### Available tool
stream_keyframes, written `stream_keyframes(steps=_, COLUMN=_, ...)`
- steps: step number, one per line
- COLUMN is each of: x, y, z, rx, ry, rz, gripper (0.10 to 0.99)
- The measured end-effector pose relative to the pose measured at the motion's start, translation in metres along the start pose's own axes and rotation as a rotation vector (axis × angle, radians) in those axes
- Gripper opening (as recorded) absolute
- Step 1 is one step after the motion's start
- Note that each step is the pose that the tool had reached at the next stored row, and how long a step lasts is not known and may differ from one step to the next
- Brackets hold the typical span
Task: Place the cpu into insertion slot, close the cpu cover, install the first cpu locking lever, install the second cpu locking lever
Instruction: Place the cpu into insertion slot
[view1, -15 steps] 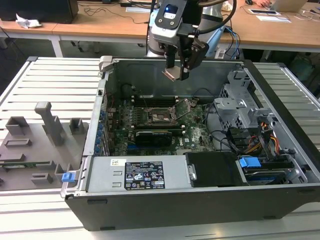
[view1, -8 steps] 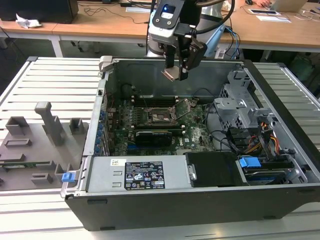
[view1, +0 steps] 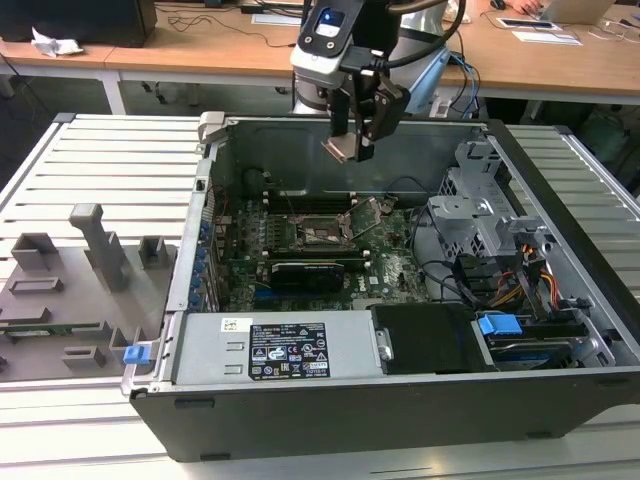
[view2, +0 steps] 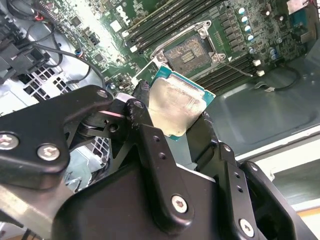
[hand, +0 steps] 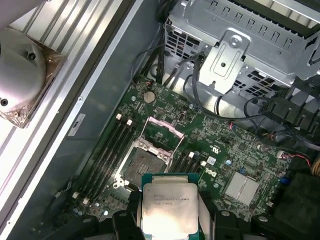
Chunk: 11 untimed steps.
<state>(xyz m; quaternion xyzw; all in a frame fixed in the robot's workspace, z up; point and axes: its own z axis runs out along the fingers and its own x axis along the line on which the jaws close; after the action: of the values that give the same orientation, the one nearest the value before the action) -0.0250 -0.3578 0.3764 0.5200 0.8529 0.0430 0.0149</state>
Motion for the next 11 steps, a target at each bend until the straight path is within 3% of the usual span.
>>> stream_keyframes(steps=11, x=0.0000, y=0.0000, z=0.0003, rx=-0.002, ry=-0.0091, rz=0.101, gripper=0.537)
